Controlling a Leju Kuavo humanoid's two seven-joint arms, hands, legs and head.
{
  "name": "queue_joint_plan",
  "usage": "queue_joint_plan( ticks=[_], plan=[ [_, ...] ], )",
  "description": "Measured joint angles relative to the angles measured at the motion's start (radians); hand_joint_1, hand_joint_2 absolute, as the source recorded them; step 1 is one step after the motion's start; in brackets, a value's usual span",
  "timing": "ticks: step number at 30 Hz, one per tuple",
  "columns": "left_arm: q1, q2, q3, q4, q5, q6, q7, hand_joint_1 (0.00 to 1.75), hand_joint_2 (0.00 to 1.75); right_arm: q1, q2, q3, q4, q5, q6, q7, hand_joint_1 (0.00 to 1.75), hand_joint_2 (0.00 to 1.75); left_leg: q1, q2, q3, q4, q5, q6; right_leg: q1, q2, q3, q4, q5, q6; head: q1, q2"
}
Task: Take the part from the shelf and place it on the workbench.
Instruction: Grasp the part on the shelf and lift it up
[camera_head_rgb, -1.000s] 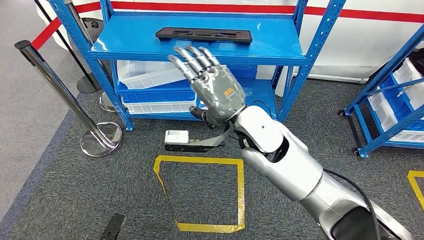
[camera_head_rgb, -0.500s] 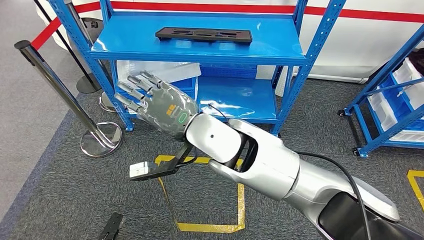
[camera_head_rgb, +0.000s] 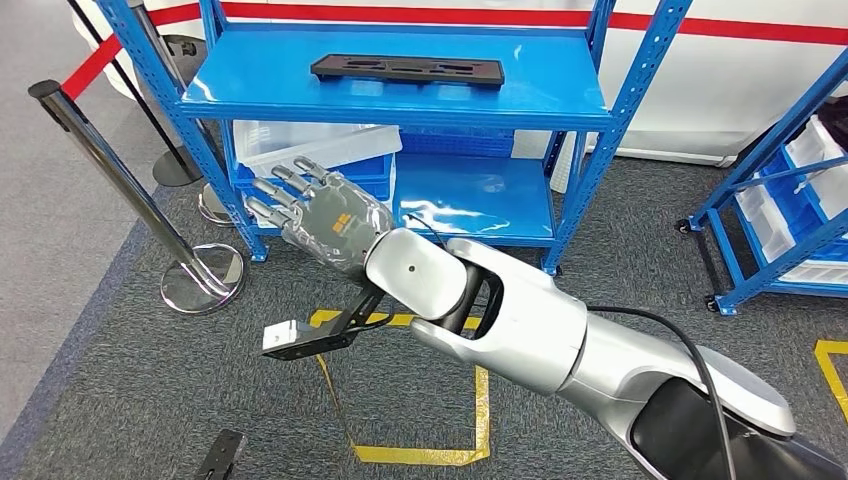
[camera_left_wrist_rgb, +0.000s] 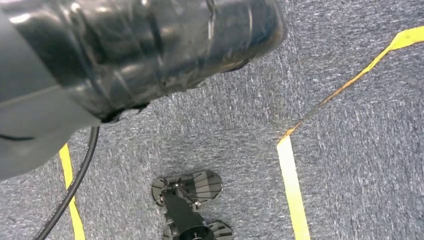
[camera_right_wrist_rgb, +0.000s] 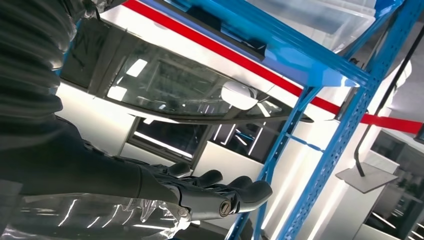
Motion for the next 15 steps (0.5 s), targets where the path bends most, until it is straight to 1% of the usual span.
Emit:
queue_joint_plan(
  ticks=[6,9,10,12,13,14,15],
  plan=[
    [0.001,0.005,-0.004,0.002,0.001,-0.007,-0.02,0.0,0.0,-0.003,0.0,0.013,0.01,0.002,-0.017,0.01,0.0,1.75,-0.002,0.0,-0.003,0.004,-0.001,0.001,-0.002,0.0,-0.001,-0.001,0.001,0.001,0.0,0.0],
    [0.003,0.012,-0.004,0.005,0.001,-0.008,-0.026,0.0,0.0,-0.003,0.0,0.022,0.01,0.01,-0.038,0.016,0.0,1.75,-0.003,0.0,-0.006,0.007,-0.001,0.002,-0.004,0.0,-0.004,-0.002,0.003,0.004,0.0,0.0],
    [0.005,0.014,-0.005,0.006,0.001,-0.009,-0.027,0.0,0.0,-0.003,0.0,0.025,0.009,0.014,-0.047,0.018,0.0,1.75,-0.004,0.0,-0.007,0.006,-0.001,0.004,-0.004,0.0,-0.004,-0.003,0.004,0.006,0.0,0.0],
    [0.007,0.016,-0.005,0.006,0.001,-0.013,-0.03,0.0,0.0,-0.003,0.0,0.028,0.003,0.027,-0.068,0.019,0.0,1.75,0.002,0.0,-0.001,-0.009,0.006,0.014,-0.003,0.001,-0.008,-0.001,0.0,0.011,0.0,0.0],
    [0.007,0.016,-0.005,0.006,0.001,-0.015,-0.031,0.0,0.0,-0.003,0.0,0.029,-0.001,0.033,-0.079,0.02,0.0,1.75,0.006,0.001,0.004,-0.018,0.01,0.019,-0.002,0.004,-0.017,0.017,-0.009,0.014,0.002,0.0],
    [0.007,0.016,-0.005,0.006,0.0,-0.018,-0.032,0.0,0.0,-0.003,0.0,0.029,-0.004,0.038,-0.088,0.02,0.0,1.75,0.01,0.001,0.01,-0.026,0.014,0.024,-0.002,0.007,-0.037,0.054,-0.026,0.017,0.003,0.0],
    [0.006,0.016,-0.005,0.006,0.0,-0.02,-0.033,0.0,0.0,-0.002,0.0,0.029,-0.006,0.041,-0.095,0.019,0.0,1.75,0.01,0.002,0.012,-0.03,0.014,0.026,-0.004,0.01,-0.067,0.109,-0.047,0.02,0.005,0.0]
  ],
)
